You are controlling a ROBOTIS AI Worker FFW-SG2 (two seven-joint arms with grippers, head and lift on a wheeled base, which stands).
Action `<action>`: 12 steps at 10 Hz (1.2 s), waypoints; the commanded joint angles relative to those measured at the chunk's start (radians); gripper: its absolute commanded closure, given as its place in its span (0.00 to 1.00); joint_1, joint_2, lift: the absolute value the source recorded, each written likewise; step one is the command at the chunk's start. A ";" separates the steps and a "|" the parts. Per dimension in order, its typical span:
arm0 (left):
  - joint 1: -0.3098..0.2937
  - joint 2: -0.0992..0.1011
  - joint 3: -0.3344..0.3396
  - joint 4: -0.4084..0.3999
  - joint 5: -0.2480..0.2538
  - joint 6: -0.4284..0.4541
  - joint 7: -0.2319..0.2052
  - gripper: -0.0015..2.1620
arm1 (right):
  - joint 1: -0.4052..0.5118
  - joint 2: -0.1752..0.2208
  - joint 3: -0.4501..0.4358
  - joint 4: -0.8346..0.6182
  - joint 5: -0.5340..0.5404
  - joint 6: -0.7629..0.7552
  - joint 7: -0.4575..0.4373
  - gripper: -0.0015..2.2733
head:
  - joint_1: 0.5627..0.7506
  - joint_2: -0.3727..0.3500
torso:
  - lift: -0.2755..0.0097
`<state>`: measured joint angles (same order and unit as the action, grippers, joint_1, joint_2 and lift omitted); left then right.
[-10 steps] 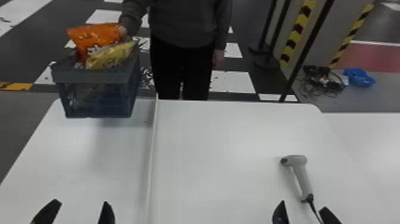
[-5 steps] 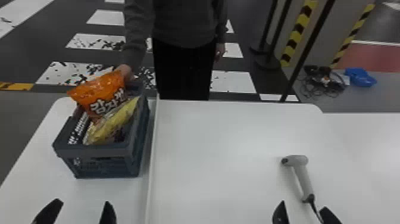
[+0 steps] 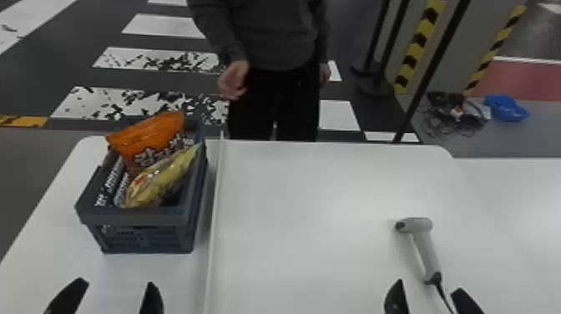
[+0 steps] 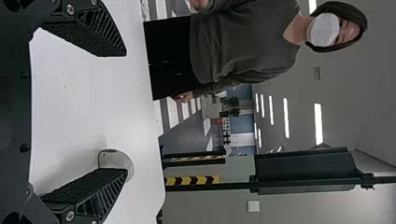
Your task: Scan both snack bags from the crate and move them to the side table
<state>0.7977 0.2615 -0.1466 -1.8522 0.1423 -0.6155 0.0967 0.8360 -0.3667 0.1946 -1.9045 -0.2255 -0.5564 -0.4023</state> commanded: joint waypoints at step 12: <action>-0.230 -0.011 0.090 -0.151 -0.015 0.566 -0.071 0.00 | 0.000 0.006 0.020 -0.001 0.002 -0.003 0.002 0.05 | 0.70 0.45 | 0.62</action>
<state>0.5775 0.2475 -0.0575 -1.9883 0.1274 -0.0828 0.0264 0.8360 -0.3604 0.2146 -1.9047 -0.2240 -0.5590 -0.4003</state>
